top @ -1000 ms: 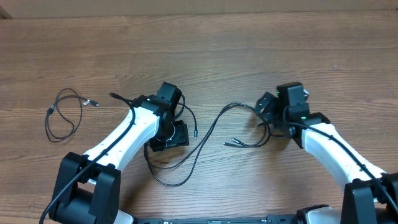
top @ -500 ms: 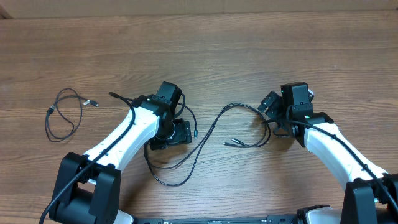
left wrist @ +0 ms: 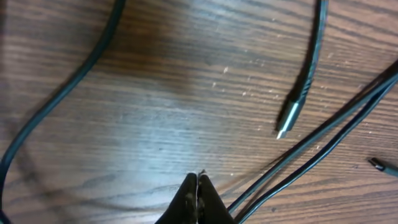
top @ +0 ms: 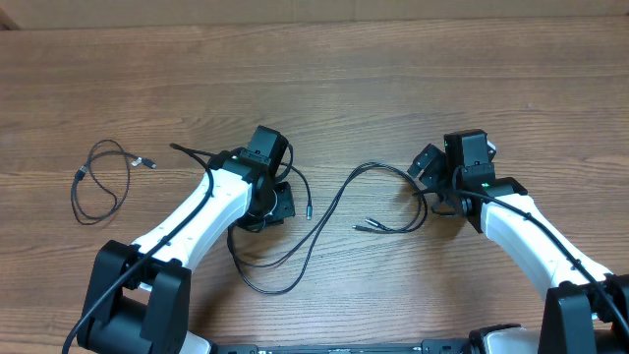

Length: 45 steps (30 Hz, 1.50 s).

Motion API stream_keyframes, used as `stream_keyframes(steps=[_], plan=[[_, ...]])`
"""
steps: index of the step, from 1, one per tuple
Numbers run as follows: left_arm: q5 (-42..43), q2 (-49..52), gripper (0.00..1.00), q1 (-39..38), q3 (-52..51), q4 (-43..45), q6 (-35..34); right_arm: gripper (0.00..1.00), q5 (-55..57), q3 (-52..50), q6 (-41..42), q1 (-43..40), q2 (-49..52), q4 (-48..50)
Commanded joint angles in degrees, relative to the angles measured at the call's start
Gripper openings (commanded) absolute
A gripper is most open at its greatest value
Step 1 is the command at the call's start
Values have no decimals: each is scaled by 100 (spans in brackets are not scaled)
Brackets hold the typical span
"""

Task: Untangle cables

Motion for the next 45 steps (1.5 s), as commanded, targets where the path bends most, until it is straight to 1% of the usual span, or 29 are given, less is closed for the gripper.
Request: stream_keyframes(steps=[1, 2, 3, 5, 7, 10, 14, 18, 24, 26, 28, 29, 30, 32, 33, 37, 38, 40, 41, 45], plan=[[-81, 11, 26, 302, 155, -256, 114, 100, 101, -68, -15, -15, -28, 11], [-177, 11, 44, 415, 160, -334, 168, 100, 101, -68, -15, -15, -28, 11], [-286, 11, 54, 520, 160, -413, 164, 100, 101, -68, -15, -15, -28, 11], [-507, 11, 57, 772, 157, -608, 166, 100, 101, -68, -15, -15, -28, 11], [-636, 11, 65, 1003, 157, -758, 203, 100, 101, -68, -15, -15, -28, 9], [-627, 11, 66, 1248, 153, -828, 424, 100, 101, -68, -15, -15, -28, 11], [-629, 11, 67, 1305, 127, -839, 599, 100, 101, -68, -15, -15, -28, 11], [-625, 11, 64, 1248, 72, -831, 590, 100, 101, -68, -15, -15, -28, 11], [-623, 11, 64, 1123, -258, -756, 586, 100, 101, -68, -15, -15, -28, 11], [-525, 11, 61, 1102, -435, -636, 586, 100, 101, -68, -15, -15, -28, 11], [-236, 11, 54, 1099, -656, -446, 588, 100, 101, -68, -15, -15, -28, 9], [-98, 11, 47, 1097, -745, -352, 590, 100, 101, -68, -15, -15, -28, 11], [79, 11, 36, 1097, -863, -199, 590, 100, 101, -68, -15, -15, -28, 11], [225, 11, 22, 1095, -986, 24, 590, 100, 101, -68, -15, -15, -28, 11], [286, 11, 17, 1088, -1058, 238, 590, 100, 101, -68, -15, -15, -28, 11], [310, 11, 14, 1078, -1115, 881, 588, 100, 101, -68, -15, -15, -28, 11], [315, 11, 13, 1078, -1115, 1084, 588, 100, 101, -68, -15, -15, -28, 11], [378, 11, 6, 1078, -1115, 1585, 586, 100, 101, -68, -15, -15, -28, 11], [595, 11, 4, 1078, -1115, 1932, 568, 100, 101, -68, -15, -15, -28, 11], [1309, 11, 4, 1064, -1115, 2437, 256, 100, 101, -68, -15, -15, -28, 11]])
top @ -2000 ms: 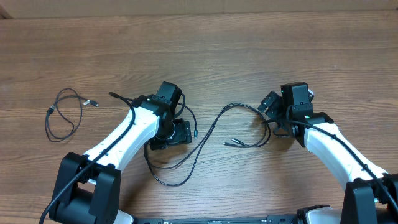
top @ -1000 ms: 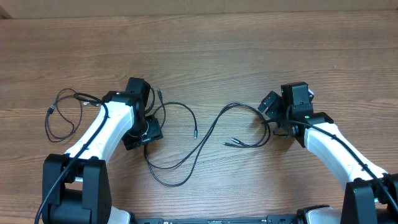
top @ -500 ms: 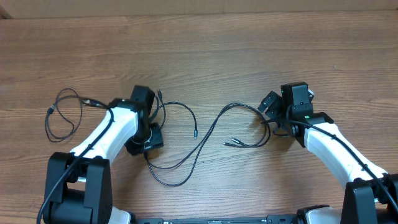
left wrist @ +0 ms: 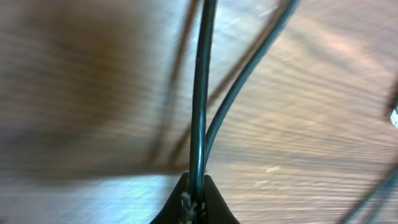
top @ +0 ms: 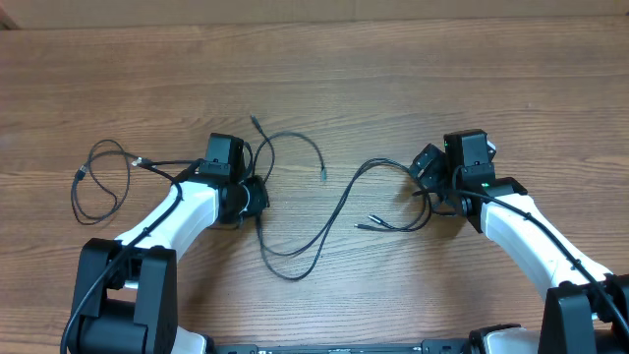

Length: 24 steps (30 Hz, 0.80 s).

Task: Untangle cables

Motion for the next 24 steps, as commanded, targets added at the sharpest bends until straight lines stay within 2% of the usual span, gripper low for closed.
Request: stream_keyframes(steps=[1, 12, 24], plan=[[811, 22, 4, -111, -31, 313, -267, 100, 101, -68, -13, -15, -28, 15], [501, 22, 4, -874, -31, 463, -332, 100, 101, -68, -13, -15, -28, 15], [245, 24, 9, -1880, -31, 739, -629, 100, 101, -68, -13, -15, -28, 15]])
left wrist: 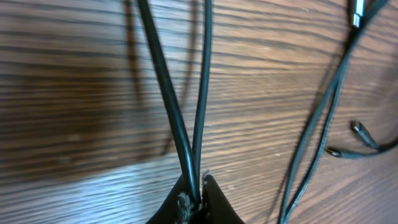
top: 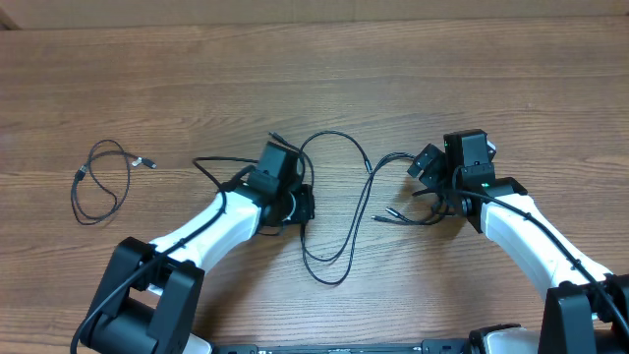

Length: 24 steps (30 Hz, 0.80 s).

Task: Untangle cables

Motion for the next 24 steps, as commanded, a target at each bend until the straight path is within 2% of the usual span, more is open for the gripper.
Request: stream_keyframes(steps=[1, 6, 14, 15, 19, 24], plan=[[-94, 24, 9, -308, -31, 81, -175, 100, 98, -68, -15, -15, -28, 13], [-352, 24, 14, -627, -31, 245, -179, 100, 98, -68, -15, -15, -28, 13], [-474, 24, 18, -682, -31, 293, -179, 100, 98, -68, -15, -15, -28, 13], [-476, 24, 22, -682, -31, 295, -179, 100, 98, -68, -15, -15, -28, 11], [-476, 24, 47, -682, -31, 313, -177, 100, 96, -68, -15, -15, -28, 13], [-479, 24, 61, -682, -31, 334, -177, 100, 98, -68, -15, -15, -28, 13]])
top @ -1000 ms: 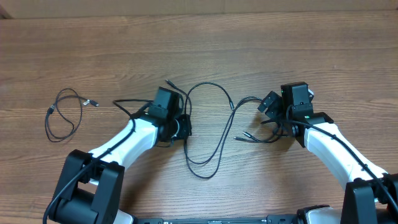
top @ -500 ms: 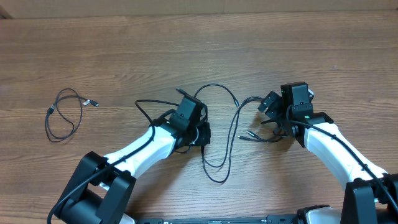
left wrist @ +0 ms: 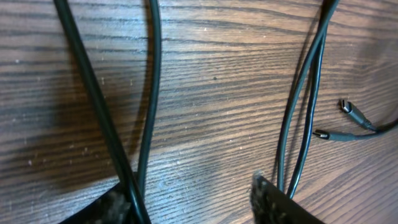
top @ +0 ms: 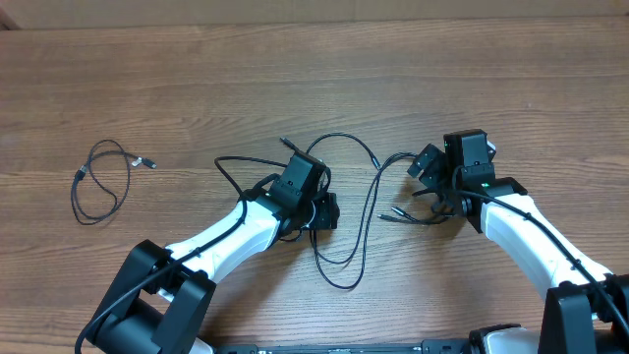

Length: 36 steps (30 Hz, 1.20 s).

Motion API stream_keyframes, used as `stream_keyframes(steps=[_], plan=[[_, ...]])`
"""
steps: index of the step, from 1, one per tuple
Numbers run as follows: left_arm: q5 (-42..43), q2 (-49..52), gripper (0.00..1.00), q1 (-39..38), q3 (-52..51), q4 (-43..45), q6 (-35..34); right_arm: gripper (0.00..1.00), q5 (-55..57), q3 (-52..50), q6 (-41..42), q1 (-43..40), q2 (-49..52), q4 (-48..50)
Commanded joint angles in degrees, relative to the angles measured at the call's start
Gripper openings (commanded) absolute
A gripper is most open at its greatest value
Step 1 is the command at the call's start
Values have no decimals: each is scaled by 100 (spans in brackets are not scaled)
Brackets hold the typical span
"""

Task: Untangle cables

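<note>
Several black cables (top: 346, 202) lie tangled in the middle of the wooden table. My left gripper (top: 324, 210) sits low over their left part and is open (left wrist: 193, 198). One strand (left wrist: 99, 106) crosses its left finger (left wrist: 106, 208), and a second strand (left wrist: 152, 93) runs beside it. A pair of strands (left wrist: 301, 106) passes the right finger (left wrist: 273, 202). Two plug ends (left wrist: 348, 111) lie to the right. My right gripper (top: 432, 182) holds the tangle's right end, shut on the cables.
A separate thin cable (top: 98, 182) lies coiled at the far left of the table (top: 314, 79). Loose plug ends (top: 393, 212) lie just left of the right gripper. A cable loop (top: 339, 270) hangs toward the front edge.
My left gripper was shut on two cable strands and is now open, a little further right. The strands lie loose against its left finger. The right arm has not moved.
The left gripper was shut beside the tangle's left part with nothing in it. Then it was further left, shut on a strand, the cables stretched out. Then it was back toward the centre, still gripping two strands. Now it stands open. The right gripper kept its place.
</note>
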Motion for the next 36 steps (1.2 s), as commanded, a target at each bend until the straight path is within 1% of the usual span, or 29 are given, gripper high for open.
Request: stream_keyframes(steps=[1, 8, 11, 16, 19, 21, 23, 25, 29, 31, 34, 36], plan=[[-52, 24, 62, -22, -31, 28, -17, 100, 101, -68, -15, -15, -28, 13], [-50, 24, 66, -22, -31, 28, -15, 100, 101, -68, -15, -15, -28, 13], [-50, 24, 71, -22, -31, 26, -15, 100, 101, -68, -15, -15, -28, 13], [-46, 24, 76, -13, -20, -48, 52, 100, 101, -68, -15, -15, -28, 13], [-26, 22, 80, 50, 59, -199, 175, 100, 101, -68, -15, -15, -28, 11], [-28, 22, 87, 118, 201, -439, 256, 100, 101, -68, -15, -15, -28, 13], [-33, 22, 94, 212, 459, -850, 369, 100, 101, -68, -15, -15, -28, 13], [-33, 22, 99, 334, 844, -1408, 579, 100, 101, -68, -15, -15, -28, 13], [-76, 22, 100, 522, 1674, -2496, 905, 100, 101, -68, -15, -15, -28, 13], [-306, 22, 100, 579, 2225, -3161, 1067, 100, 101, -68, -15, -15, -28, 13], [-531, 22, 100, 577, 2549, -3593, 1099, 100, 101, -68, -15, -15, -28, 13], [-522, 22, 100, 577, 2570, -3689, 1075, 100, 101, -68, -15, -15, -28, 13]])
